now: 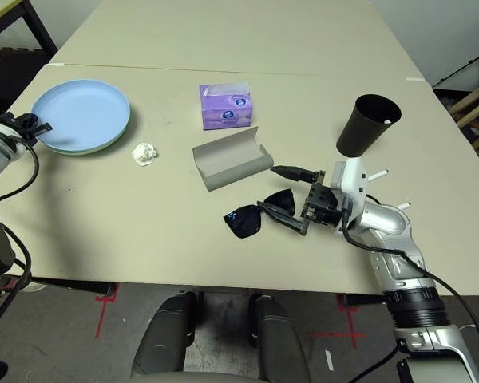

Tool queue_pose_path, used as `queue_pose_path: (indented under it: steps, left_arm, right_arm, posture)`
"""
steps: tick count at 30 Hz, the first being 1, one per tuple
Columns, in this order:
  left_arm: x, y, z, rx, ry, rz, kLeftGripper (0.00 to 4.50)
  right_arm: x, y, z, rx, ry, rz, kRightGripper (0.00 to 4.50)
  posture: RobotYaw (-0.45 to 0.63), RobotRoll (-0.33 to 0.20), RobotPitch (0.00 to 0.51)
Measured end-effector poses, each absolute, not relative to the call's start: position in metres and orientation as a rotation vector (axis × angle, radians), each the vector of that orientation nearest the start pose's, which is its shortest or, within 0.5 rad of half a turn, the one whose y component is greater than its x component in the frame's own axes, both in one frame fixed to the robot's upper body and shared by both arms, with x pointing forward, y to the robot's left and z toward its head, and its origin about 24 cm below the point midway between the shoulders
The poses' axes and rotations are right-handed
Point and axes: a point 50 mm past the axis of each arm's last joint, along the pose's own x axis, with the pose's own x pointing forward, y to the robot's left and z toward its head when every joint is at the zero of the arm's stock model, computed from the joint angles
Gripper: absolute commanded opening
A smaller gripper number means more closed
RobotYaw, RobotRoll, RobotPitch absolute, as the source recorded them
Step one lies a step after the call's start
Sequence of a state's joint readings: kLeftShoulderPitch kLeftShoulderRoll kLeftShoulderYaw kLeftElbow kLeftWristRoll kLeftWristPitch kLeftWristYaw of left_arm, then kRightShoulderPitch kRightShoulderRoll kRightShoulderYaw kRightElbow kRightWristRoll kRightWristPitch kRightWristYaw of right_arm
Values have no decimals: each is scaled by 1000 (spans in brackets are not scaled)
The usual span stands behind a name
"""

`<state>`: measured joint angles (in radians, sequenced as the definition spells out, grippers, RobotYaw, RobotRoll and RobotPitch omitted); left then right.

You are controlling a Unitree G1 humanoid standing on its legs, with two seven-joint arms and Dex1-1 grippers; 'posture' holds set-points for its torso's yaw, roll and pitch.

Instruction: Organize and tidy the items on the table.

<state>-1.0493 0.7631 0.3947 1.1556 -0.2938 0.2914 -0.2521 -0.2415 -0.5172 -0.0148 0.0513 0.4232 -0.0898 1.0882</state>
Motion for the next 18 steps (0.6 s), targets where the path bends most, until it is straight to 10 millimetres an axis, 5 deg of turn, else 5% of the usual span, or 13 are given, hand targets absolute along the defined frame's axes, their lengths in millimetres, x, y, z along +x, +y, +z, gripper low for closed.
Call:
queue_pose_path:
  steps: [3, 12, 18]
  left_arm:
    - [359, 366, 198, -226, 79, 303, 1055]
    - [358, 357, 187, -155, 45, 182, 4476]
    - [349, 335, 188, -41, -44, -98, 4476]
  right_arm:
    - [268, -189, 124, -239, -216, 1103, 4500]
    - [271, -187, 128, -221, -225, 1063, 4500]
    - [273, -187, 132, -215, -236, 1049, 4500]
  posture:
    - [167, 0, 182]
    - [176, 0, 176]
    - [187, 0, 177]
